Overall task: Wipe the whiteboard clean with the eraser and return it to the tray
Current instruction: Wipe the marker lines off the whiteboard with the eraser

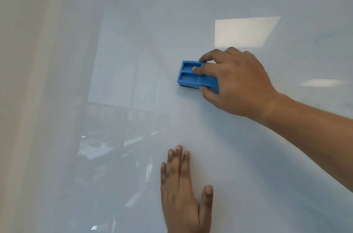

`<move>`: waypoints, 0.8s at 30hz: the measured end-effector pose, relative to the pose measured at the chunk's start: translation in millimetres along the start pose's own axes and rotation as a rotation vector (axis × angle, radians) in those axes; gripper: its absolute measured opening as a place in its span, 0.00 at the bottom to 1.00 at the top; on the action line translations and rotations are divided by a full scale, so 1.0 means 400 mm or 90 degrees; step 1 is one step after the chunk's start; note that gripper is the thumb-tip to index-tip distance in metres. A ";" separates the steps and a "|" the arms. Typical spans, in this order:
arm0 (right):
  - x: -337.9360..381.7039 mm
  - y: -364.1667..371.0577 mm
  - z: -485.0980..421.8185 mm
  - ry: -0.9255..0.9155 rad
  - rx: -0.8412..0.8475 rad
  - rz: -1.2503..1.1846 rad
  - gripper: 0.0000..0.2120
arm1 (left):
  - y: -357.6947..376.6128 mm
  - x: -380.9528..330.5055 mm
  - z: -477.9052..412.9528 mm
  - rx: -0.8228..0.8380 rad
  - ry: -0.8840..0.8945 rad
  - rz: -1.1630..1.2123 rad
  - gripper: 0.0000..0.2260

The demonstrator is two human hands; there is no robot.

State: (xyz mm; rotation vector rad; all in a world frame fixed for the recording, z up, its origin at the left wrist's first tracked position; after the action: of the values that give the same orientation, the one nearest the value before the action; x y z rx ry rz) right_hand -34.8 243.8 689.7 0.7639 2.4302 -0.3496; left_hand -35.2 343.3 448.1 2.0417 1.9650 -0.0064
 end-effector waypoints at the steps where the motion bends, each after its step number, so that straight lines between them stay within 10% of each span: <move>1: -0.003 0.003 -0.012 0.012 0.001 -0.007 0.17 | 0.007 0.002 0.002 0.004 0.015 -0.040 0.29; 10: 0.028 -0.028 0.198 -0.161 0.069 0.000 0.16 | 0.034 0.024 -0.001 -0.037 0.049 -0.168 0.22; 16: -0.265 -0.147 0.090 0.136 -0.065 0.070 0.20 | 0.036 0.031 -0.007 -0.058 0.053 -0.158 0.23; 24: 0.051 -0.107 0.455 -0.306 0.135 -0.026 0.11 | 0.024 -0.028 -0.029 -0.111 0.078 -0.142 0.20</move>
State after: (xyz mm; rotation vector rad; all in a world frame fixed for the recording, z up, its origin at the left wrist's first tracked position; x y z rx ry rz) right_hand 5.4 146.3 533.9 0.6295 1.9768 -0.7267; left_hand -28.9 334.7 463.6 1.7443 2.1728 0.2374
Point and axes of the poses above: each hand's wrist, its own z-axis away from the middle knuckle, its own y-axis out of the palm, x = y × z, the point moved 7 cm from there along -z, towards the middle knuckle, and after that the axes turned 7 degrees about -x, right-handed, at the moved point
